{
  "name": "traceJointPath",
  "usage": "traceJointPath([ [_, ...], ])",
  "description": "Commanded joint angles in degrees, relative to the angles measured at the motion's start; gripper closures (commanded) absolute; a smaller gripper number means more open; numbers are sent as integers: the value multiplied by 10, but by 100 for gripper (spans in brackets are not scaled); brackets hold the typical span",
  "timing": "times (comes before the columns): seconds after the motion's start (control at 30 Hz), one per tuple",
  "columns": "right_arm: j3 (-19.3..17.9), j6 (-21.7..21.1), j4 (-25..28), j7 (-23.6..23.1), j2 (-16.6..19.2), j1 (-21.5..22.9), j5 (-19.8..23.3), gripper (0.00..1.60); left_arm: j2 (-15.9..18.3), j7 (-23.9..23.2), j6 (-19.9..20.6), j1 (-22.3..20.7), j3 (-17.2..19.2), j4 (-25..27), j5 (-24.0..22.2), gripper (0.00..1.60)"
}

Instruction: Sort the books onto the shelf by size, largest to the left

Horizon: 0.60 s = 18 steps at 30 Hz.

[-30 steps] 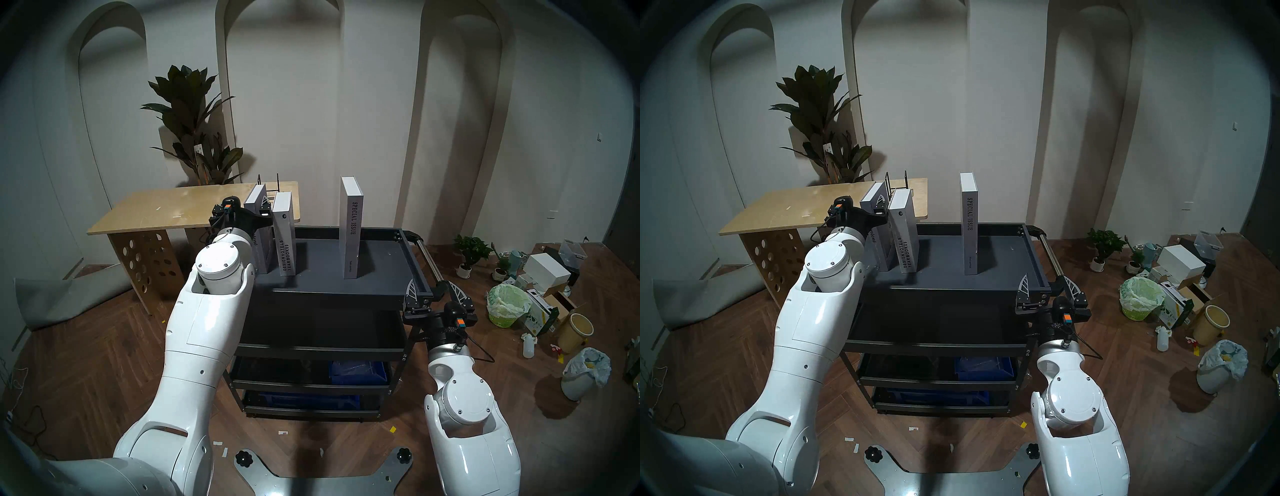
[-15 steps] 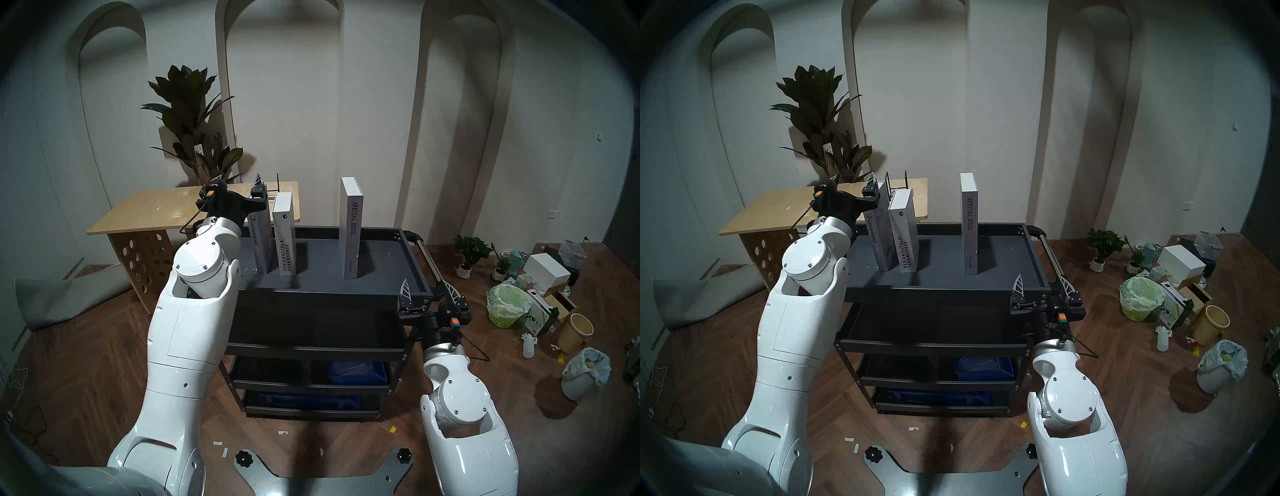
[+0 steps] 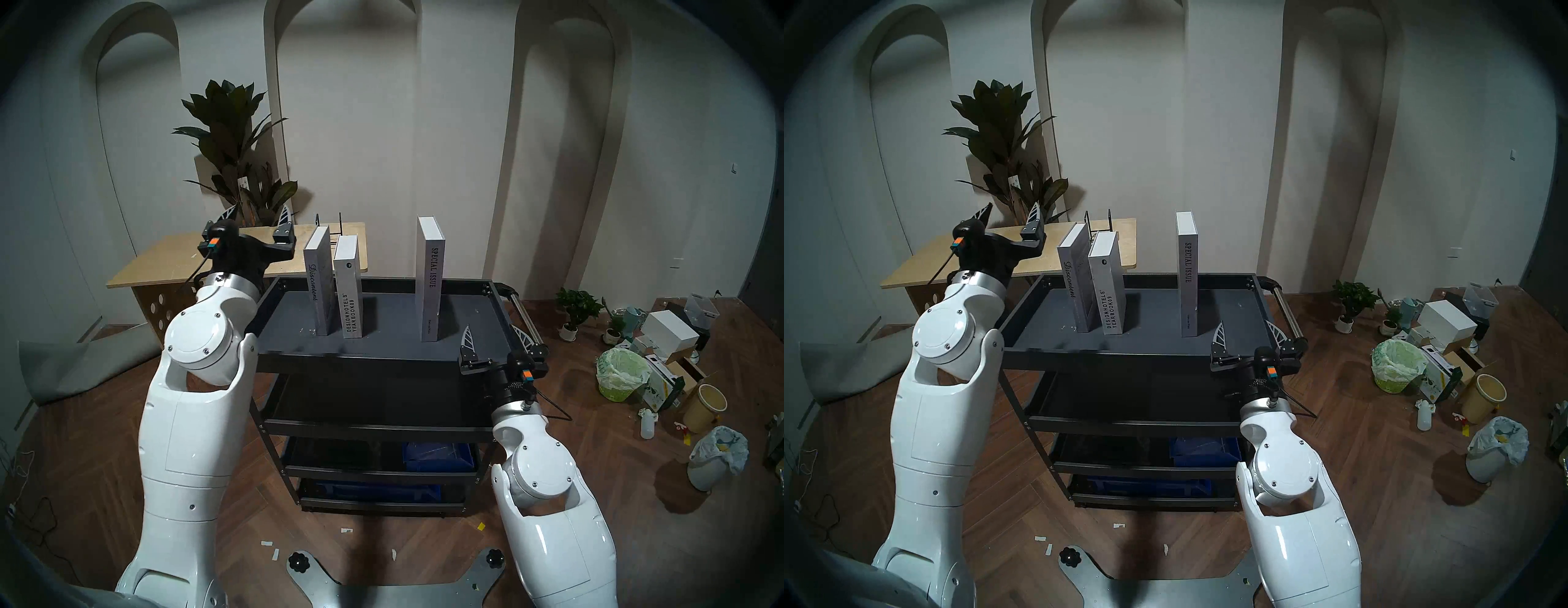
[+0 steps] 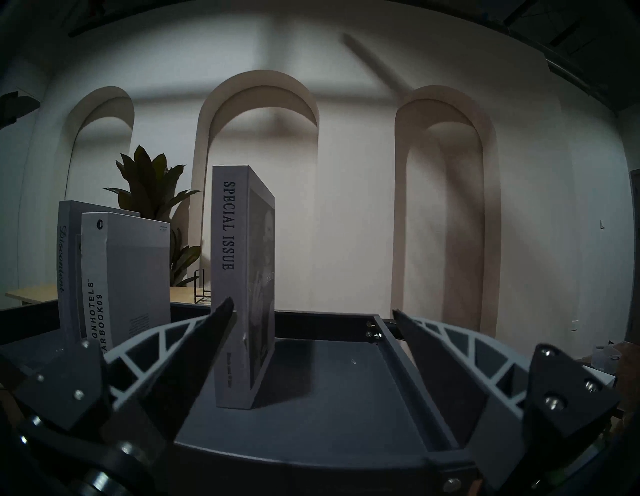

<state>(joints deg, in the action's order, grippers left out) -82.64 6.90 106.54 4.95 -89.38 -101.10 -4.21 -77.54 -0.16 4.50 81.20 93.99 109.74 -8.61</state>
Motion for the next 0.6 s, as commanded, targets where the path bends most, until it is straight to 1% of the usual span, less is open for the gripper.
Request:
traceJointPath([
  [0.0,22,-11,4,6,-8,60,-3,0,24,-4,10,50,45,31,-4,0],
  [0.17,33,-27,-11,10,-14,91,-4,0,32,-9,21,67,79,23,-8,0],
  [0.2,36,-31,-18,12,-16,103,-5,0,34,-11,24,71,85,20,-9,0],
  [0.23,38,-30,-12,12,-13,94,-6,0,35,-11,25,73,89,17,-9,0],
  [0.27,42,-35,-22,15,-16,111,-7,0,37,-13,27,77,96,14,-11,0],
  [0.3,45,-38,-27,16,-17,118,-7,0,38,-14,29,80,101,12,-12,0],
  [0.33,48,-39,-24,17,-16,114,-7,0,38,-14,32,81,106,7,-13,0],
  [0.43,59,-48,-42,20,-20,139,-11,0,41,-16,36,86,121,-2,-17,0],
  [0.47,61,-47,-40,21,-19,136,-12,0,41,-16,38,88,125,-4,-18,0],
  [0.53,66,-54,-55,24,-24,157,-14,0,42,-17,41,91,134,-9,-21,0],
  [0.57,67,-55,-53,26,-23,154,-15,0,43,-18,42,93,137,-12,-22,0],
])
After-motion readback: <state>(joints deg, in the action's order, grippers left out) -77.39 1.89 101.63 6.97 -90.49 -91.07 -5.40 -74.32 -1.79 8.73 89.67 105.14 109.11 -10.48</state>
